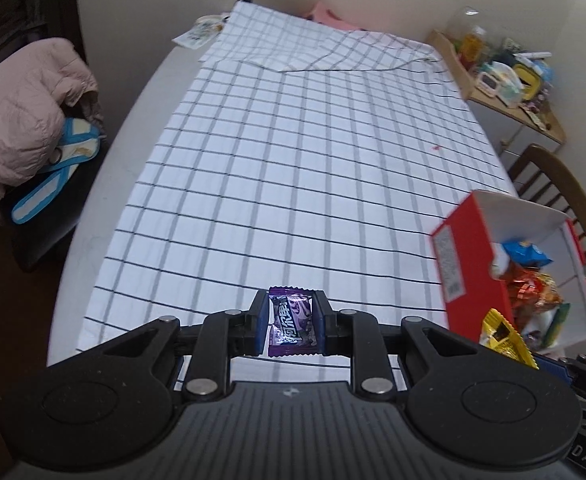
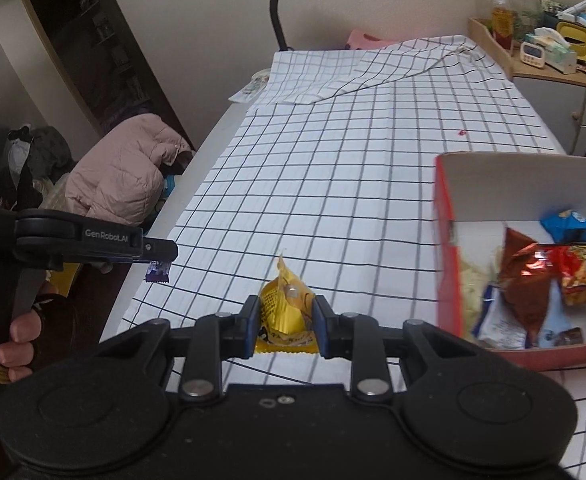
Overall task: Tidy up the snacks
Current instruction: 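Carry purple candy and yellow pack into the red shoebox and open both tools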
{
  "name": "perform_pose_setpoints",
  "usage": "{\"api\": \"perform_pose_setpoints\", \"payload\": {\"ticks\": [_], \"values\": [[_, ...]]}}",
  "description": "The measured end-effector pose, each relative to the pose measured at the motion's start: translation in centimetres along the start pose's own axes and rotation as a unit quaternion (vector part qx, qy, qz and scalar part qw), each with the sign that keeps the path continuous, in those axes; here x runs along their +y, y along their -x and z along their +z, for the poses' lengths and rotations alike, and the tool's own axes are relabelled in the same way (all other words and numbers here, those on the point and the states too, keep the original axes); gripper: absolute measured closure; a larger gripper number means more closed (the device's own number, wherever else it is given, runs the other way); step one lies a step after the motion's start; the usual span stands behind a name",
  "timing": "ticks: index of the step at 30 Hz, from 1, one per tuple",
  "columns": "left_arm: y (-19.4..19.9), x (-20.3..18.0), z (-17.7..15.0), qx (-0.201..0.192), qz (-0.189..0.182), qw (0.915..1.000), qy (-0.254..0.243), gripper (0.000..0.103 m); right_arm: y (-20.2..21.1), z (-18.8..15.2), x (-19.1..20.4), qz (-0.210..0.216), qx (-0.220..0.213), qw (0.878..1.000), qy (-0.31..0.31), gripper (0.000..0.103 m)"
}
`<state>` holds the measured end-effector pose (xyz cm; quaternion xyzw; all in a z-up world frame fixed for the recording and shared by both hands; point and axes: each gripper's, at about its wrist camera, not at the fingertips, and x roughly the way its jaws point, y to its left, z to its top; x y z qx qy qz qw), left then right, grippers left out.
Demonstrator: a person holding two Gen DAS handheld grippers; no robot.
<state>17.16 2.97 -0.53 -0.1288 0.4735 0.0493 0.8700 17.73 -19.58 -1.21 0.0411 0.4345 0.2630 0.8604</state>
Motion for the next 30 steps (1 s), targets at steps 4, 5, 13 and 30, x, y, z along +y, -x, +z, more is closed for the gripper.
{"api": "perform_pose_setpoints", "payload": {"ticks": [4,5,13,30], "values": [[0.8,-4.1,0.0,-0.009,-0.015,0.9997,-0.018,0.081,2.2,0.0,-2.8,-0.011,-0.012,1.0,-0.007,0.077],[0.9,-5.1,0.0,-0.01,-0.018,0.9995,-0.023,0.081,2.7,0.1,-3.5,-0.014,-0.015,1.0,-0.009,0.077],[0.9,-13.1,0.3,-0.024,-0.03,0.9979,-0.052,0.081,6.2,0.2,-9.8,-0.04,-0.037,0.998,-0.026,0.077],[-6.0,-24.6,-0.9,0.031,-0.043,0.9942,-0.093,0.081,6.5,-0.8,-22.5,-0.102,-0.021,0.991,-0.083,0.077]]}}
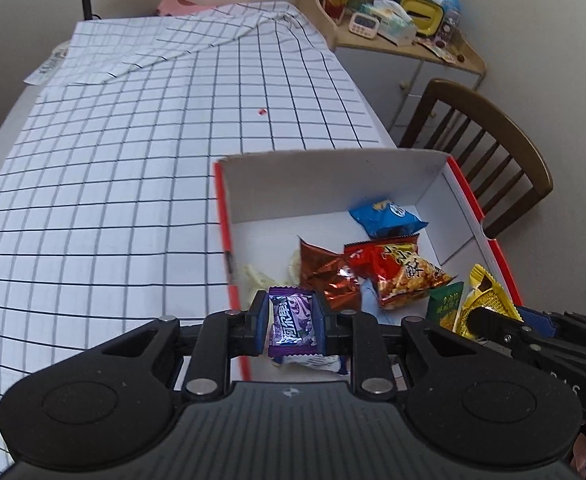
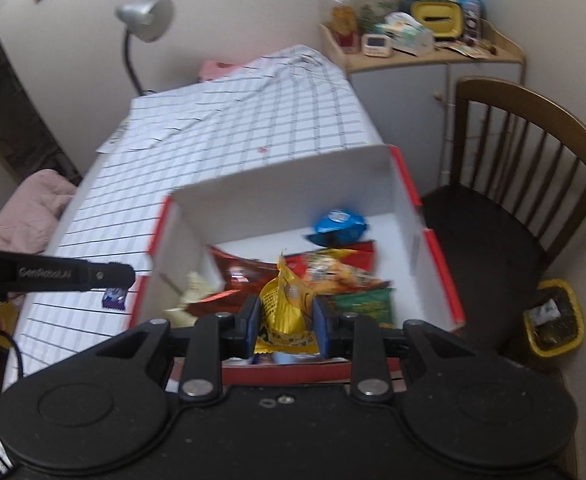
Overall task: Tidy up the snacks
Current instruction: 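Carry purple candy and yellow pack into the red shoebox and open both tools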
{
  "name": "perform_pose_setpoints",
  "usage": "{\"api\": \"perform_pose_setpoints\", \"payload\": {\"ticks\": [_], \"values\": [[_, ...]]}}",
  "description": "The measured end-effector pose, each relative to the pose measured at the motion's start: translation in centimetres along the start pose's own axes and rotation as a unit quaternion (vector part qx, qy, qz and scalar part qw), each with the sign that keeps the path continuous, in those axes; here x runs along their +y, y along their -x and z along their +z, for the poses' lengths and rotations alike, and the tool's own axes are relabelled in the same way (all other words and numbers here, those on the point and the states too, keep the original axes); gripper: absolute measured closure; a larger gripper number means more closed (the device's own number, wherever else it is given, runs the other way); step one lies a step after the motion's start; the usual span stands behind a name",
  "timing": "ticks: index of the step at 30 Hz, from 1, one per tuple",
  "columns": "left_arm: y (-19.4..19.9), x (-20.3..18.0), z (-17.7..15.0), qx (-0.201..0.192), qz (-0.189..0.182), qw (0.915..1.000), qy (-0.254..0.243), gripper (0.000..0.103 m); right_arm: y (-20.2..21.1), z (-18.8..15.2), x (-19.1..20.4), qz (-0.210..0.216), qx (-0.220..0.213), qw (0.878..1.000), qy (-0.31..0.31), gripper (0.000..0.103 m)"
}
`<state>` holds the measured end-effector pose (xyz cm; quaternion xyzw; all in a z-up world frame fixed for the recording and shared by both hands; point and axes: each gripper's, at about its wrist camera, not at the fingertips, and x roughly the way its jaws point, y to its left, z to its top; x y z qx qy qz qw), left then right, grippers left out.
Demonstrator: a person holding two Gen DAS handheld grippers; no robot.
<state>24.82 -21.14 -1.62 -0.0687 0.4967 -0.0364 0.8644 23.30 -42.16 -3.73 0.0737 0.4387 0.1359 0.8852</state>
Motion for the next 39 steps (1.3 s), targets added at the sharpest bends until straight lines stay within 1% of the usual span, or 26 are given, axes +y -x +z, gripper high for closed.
{"api": "perform_pose_setpoints", "payload": {"ticks": [5,8,13,18,23,27,32,34,35,39], "values": [[-2.1,-1.8,-0.1,0.014,-0.013,0.9997,-0.013,0.081,-1.4,0.1,-2.2,-0.017,0.011,1.0,-0.01,0.077],[-3.2,-2.4,-0.2,0.015,-0.001,0.9996,-0.023,0.081,-2.5,0.1,-3.0,-0.022,0.023,0.999,-0.016,0.077],[-4.9,-1.6,-0.4,0.031,0.012,0.9993,-0.016,0.081,-4.0,-0.3,-2.7,-0.016,0.035,0.999,-0.006,0.077],[-5.6,-1.8,-1.1,0.035,0.012,0.9989,-0.029,0.081,-5.1,-0.8,-2.0,-0.011,0.05,0.999,0.011,0.077],[-6.8,-1.8,-1.7,0.049,0.011,0.9982,-0.033,0.081,-5.9,-0.9,-1.6,-0.012,0.057,0.998,0.022,0.076],[-7.3,-1.9,-2.1,0.053,0.013,0.9978,-0.036,0.081,-5.9,-0.9,-1.5,-0.01,0.06,0.998,0.025,0.072],[-7.3,-2.1,-2.3,0.051,0.018,0.9977,-0.041,0.081,-5.6,-0.9,-1.7,-0.008,0.058,0.998,0.024,0.071],[-7.2,-1.9,-2.3,0.052,0.014,0.9979,-0.037,0.08,-5.3,-0.8,-1.8,-0.005,0.056,0.998,0.023,0.069],[-7.2,-1.8,-2.4,0.052,0.01,0.998,-0.034,0.079,-5.1,-0.8,-1.8,-0.002,0.055,0.998,0.022,0.068],[-6.5,-1.6,-2.7,0.049,0.004,0.9982,-0.034,0.072,-4.3,-1.0,-1.6,0.013,0.049,0.998,0.024,0.059]]}}
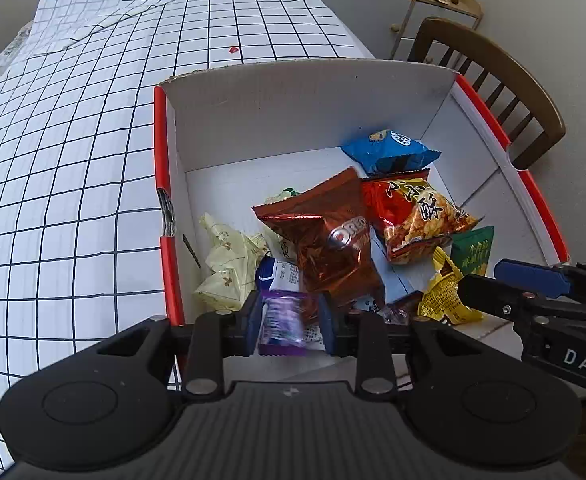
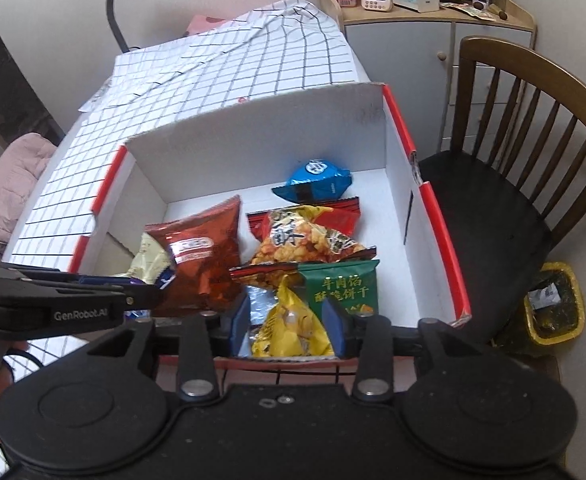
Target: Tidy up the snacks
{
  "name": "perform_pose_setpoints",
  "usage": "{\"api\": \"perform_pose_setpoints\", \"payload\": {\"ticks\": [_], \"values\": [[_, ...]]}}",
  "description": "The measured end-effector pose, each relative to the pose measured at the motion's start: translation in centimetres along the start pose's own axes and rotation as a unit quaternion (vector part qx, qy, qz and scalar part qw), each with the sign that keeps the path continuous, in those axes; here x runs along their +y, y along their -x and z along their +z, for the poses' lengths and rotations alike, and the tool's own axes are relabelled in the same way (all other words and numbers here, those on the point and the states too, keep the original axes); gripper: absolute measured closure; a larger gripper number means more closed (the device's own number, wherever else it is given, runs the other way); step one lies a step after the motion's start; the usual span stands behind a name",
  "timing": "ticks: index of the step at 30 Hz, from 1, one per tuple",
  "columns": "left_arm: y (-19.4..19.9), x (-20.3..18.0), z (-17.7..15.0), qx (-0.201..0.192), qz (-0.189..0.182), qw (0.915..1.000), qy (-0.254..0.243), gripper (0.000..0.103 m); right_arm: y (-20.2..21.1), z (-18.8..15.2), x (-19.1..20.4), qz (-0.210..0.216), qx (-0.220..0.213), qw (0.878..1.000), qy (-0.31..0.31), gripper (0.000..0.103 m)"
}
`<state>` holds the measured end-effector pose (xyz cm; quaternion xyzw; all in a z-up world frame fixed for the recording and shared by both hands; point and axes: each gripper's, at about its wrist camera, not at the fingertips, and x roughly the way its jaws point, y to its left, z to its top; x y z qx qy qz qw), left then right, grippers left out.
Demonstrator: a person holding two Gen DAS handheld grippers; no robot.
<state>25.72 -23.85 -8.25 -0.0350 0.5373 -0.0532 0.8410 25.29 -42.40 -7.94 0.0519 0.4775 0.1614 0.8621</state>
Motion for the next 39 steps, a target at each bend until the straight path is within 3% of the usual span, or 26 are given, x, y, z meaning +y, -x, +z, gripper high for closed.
{"api": "perform_pose_setpoints", "payload": {"ticks": [1,4,6,8,11,19,28,34,39], "values": [[0.3,0.0,-0.1,-0.002,-0.002,1.0,0.0,0.069,0.3,-0.1,0.1,0.001,-0.003,1.0,0.001,0.055],[1.4,0.2,-0.6,-0.017,-0.012,0.9998,0.002,0.043,1.5,-0.2,0.5,0.009,-0.015,1.0,0.002,0.047],[2.3,0.3,-0.9,-0.032,-0.02,0.9993,-0.002,0.042,2.3,-0.3,0.9,0.013,-0.026,1.0,0.003,0.045],[3.2,0.4,-1.1,-0.04,-0.019,0.999,-0.007,0.042,3.3,-0.4,1.2,0.015,-0.04,0.999,0.0,0.036],[4.7,0.7,-1.4,-0.055,-0.024,0.9982,-0.006,0.042,4.4,-0.6,1.8,0.023,-0.052,0.998,0.001,0.034],[8.6,1.3,-2.6,-0.102,-0.032,0.994,-0.024,0.036,7.4,-1.3,3.5,0.03,-0.095,0.995,0.004,0.012],[12.1,1.8,-4.0,-0.138,-0.048,0.9888,-0.027,0.02,10.5,-2.2,5.0,0.033,-0.132,0.991,0.013,0.01],[14.3,2.2,-5.3,-0.166,-0.054,0.9842,-0.03,0.015,12.4,-3.4,5.6,0.037,-0.153,0.988,0.0,0.001],[15.8,2.4,-6.6,-0.178,-0.056,0.9817,-0.036,0.01,14.1,-4.9,6.6,0.027,-0.178,0.984,-0.001,0.0]]}}
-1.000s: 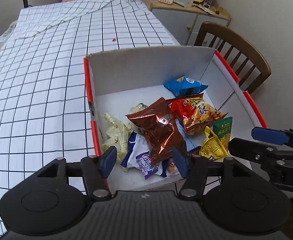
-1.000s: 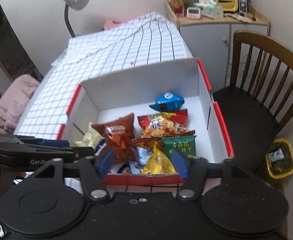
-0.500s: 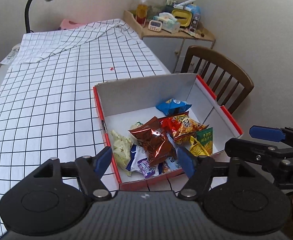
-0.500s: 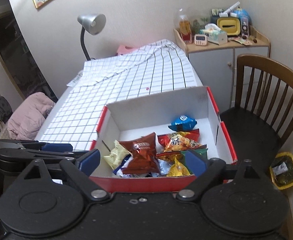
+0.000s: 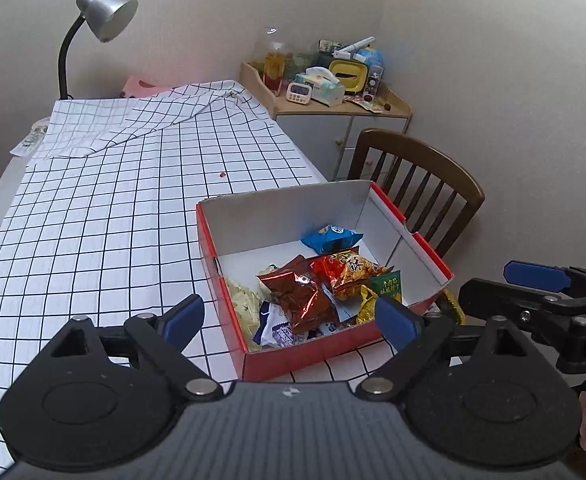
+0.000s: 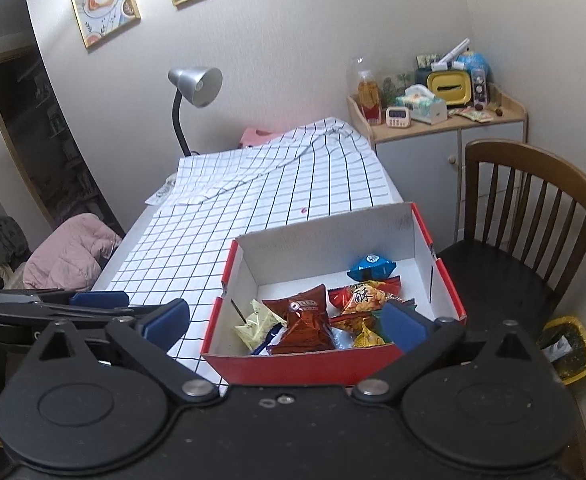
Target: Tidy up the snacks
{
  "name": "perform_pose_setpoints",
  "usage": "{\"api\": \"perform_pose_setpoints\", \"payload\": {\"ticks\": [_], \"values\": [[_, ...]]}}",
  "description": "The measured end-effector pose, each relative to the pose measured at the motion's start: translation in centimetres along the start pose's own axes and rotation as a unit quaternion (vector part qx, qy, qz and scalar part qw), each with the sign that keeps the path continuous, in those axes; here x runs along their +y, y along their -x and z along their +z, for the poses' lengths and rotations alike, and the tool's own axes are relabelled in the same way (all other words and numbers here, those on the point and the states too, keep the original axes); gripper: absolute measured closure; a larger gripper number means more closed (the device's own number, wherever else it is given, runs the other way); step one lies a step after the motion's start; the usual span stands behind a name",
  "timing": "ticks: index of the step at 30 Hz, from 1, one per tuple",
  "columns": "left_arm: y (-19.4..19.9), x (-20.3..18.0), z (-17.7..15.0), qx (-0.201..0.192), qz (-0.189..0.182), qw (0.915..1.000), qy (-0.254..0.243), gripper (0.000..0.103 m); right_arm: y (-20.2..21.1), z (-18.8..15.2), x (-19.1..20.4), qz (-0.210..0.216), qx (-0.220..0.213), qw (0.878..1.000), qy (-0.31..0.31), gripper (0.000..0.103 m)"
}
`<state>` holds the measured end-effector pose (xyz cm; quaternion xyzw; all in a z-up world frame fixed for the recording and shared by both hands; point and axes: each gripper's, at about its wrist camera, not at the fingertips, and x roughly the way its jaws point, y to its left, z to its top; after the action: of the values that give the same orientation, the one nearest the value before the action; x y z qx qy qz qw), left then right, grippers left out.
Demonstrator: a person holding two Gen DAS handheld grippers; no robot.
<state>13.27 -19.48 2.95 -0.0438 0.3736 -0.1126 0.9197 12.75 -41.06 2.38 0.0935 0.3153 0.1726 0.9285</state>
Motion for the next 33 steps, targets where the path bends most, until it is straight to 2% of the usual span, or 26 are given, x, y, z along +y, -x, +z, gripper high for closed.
{"api": "perform_pose_setpoints", "payload": {"ticks": [4,12,33], "values": [[1.3,0.2,-0.5,-0.004,-0.008,0.9999,0.006,0.01,1.3,-0.6,0.9,-0.004,-0.015,1.0,0.001,0.0],[3.5,-0.6,-1.3,-0.015,0.003,0.9999,0.006,0.01,3.3,-1.1,1.8,-0.002,-0.03,1.0,0.007,0.0],[6.2,-1.9,-1.9,-0.024,0.024,0.9993,0.015,0.01,4.8,-1.3,2.4,-0.013,-0.024,1.0,0.016,0.0]]}}
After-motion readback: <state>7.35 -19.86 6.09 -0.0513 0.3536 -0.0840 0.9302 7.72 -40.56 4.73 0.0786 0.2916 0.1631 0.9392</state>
